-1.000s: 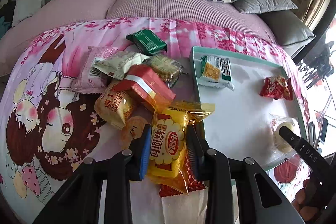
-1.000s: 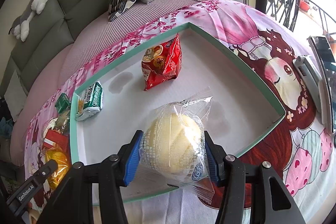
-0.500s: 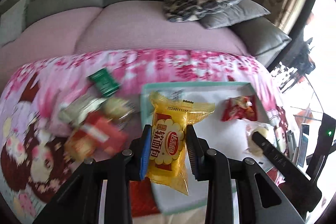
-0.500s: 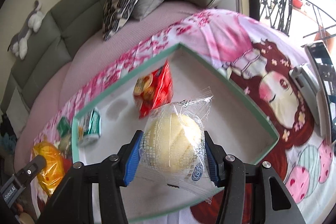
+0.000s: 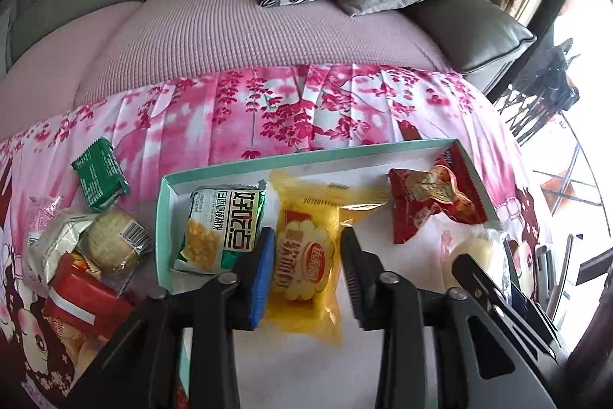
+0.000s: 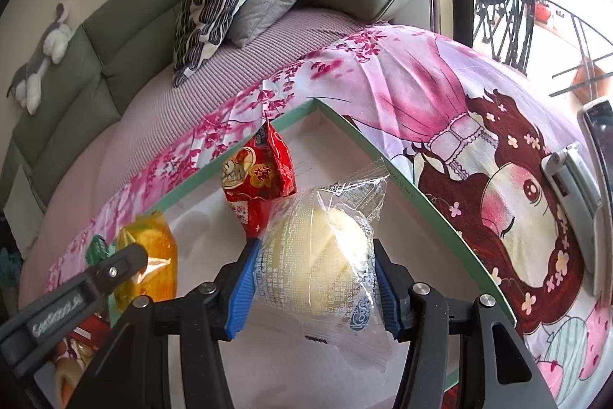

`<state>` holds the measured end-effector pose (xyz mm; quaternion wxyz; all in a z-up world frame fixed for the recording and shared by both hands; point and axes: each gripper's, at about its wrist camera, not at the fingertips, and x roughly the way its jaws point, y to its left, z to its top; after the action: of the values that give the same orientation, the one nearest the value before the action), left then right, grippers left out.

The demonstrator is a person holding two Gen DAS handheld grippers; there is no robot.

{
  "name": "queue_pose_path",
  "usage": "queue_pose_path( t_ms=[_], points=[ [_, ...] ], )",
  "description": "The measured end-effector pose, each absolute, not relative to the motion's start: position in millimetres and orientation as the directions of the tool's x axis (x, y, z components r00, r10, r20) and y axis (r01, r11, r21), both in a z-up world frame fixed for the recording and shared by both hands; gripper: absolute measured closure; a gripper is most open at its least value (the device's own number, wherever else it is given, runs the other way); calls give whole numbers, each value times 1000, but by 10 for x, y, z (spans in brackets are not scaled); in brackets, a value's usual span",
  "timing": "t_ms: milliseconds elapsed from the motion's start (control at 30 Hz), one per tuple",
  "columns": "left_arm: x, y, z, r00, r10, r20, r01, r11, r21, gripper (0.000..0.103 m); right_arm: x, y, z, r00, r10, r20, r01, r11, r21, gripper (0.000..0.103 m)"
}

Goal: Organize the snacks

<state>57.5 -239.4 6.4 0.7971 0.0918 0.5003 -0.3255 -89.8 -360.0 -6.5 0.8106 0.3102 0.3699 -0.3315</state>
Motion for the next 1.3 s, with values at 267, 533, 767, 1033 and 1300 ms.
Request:
queue_pose_path(
  t_ms=[267,533,767,1033,1300],
  points=[
    [562,-2255,146,321,-410,-853,588,793,-160,28,-922,-3569,-33,491,-298,-818,767,593,245,30],
    [557,-1865,227,370,-390,-843,535,831,-150,20,-929,-3389,97,487,-324,-811,748,634,196,15],
    [536,-1506,268,406,-378,-832,495,856,-148,9,-942,-3211,159,499,-334,-800,721,671,170,0],
    [469,-1092,218,448,-359,-819,448,883,-142,9,-932,-2948,181,511,-322,-797,691,705,158,0],
    [389,-730,227,533,-294,-793,401,913,-68,9,-943,-2805,225,536,-306,-787,682,706,190,0]
  ],
)
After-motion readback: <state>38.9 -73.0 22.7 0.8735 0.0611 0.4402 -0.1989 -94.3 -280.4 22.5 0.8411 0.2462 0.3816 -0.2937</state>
